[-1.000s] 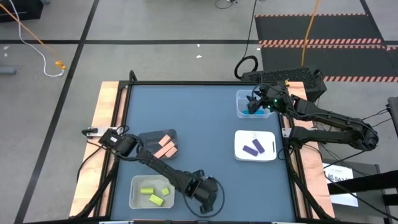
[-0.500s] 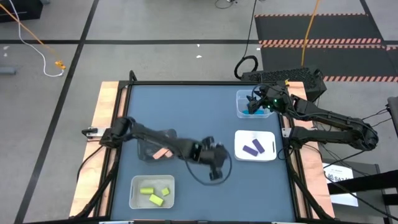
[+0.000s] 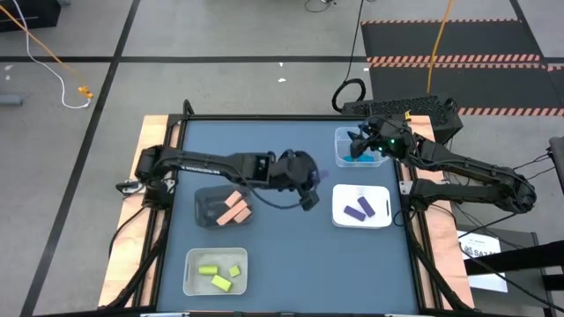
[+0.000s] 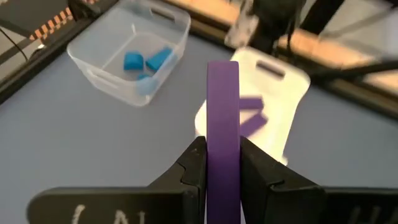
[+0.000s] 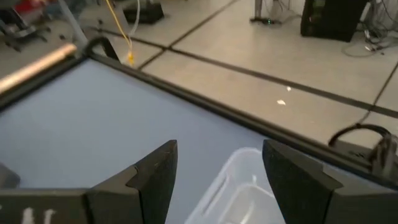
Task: Sort & place blocks by color
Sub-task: Put the purple block into the white bin
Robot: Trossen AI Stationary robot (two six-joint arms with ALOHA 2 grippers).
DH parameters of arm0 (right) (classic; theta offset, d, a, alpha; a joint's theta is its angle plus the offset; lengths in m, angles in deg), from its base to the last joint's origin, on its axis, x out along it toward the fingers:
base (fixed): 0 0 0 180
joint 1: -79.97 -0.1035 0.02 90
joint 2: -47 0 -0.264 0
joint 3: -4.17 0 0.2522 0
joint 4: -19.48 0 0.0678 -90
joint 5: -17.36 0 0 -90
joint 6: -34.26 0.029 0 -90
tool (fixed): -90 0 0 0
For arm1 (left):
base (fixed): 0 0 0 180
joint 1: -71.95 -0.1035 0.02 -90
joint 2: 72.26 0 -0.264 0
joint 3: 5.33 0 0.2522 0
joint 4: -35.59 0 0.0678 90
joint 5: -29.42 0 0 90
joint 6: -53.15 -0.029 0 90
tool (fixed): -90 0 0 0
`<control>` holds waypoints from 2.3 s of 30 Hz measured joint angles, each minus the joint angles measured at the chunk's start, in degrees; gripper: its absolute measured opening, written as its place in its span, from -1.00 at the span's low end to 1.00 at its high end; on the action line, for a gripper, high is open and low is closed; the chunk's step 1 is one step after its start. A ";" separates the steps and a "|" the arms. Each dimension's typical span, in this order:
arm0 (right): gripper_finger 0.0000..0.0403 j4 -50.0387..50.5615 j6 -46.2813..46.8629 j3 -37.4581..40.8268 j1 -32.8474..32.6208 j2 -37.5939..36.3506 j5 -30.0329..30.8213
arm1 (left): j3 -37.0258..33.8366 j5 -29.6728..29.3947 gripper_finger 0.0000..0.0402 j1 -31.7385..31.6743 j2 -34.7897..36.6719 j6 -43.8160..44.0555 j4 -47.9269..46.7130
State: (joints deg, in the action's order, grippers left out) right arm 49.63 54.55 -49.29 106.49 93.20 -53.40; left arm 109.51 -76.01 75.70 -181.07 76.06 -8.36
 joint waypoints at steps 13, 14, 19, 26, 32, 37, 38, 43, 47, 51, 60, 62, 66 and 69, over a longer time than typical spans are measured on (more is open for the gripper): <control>0.13 -14.11 13.09 0.00 -0.02 -0.02 -10.88 | 0.07 -0.08 -0.69 -2.48 3.67 2.15 7.47; 0.13 -15.12 14.90 0.00 -0.02 -0.02 -13.66 | 0.07 -0.08 -0.67 -2.70 3.66 2.46 7.47; 0.13 -20.69 15.80 0.00 -0.02 0.00 -26.77 | 0.07 -0.10 -0.69 -3.75 3.64 3.24 8.22; 0.13 -28.57 16.34 0.00 -1.20 -0.02 -34.61 | 0.07 -0.11 -0.71 -4.94 3.64 4.67 10.08; 0.13 -28.95 15.28 -0.01 -2.76 -0.04 -34.45 | 0.07 0.07 -0.69 -5.30 3.64 5.33 13.78; 0.13 -30.99 13.59 -0.04 -4.79 -0.02 -33.66 | 0.07 0.68 -0.71 -5.73 3.64 6.92 15.45; 0.13 -32.05 13.20 -0.04 -5.19 -0.03 -33.77 | 0.07 0.90 -0.71 -5.73 3.64 7.03 16.15; 0.13 -34.08 11.74 0.04 -7.19 0.11 -35.47 | 0.07 0.11 -0.71 -5.88 3.64 7.61 18.46; 0.13 -37.07 10.49 0.11 -8.96 0.09 -37.32 | 0.17 0.18 -0.71 -5.67 3.78 7.76 20.05; 0.13 -39.26 10.36 0.04 -9.57 0.79 -37.20 | 0.17 3.63 -0.71 -5.52 3.75 7.87 22.93; -0.11 -47.72 13.27 -0.07 -10.69 6.71 -37.57 | 0.07 5.13 -0.71 -3.84 3.53 7.85 22.63; -0.22 -48.45 13.57 -0.04 -11.51 8.15 -37.39 | 0.00 5.13 -0.71 -3.96 3.53 7.81 21.96; -0.57 -48.91 13.64 -0.07 -12.61 9.51 -37.44 | 0.00 4.90 -0.71 -3.82 3.53 8.32 20.92; -0.83 -49.25 13.92 -0.05 -12.87 9.62 -38.88 | 0.01 5.86 -0.71 -3.56 3.57 8.46 19.90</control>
State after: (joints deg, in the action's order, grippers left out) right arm 0.38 68.47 -49.34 93.62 102.82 -92.27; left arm 109.52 -70.15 72.15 -177.50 84.53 11.54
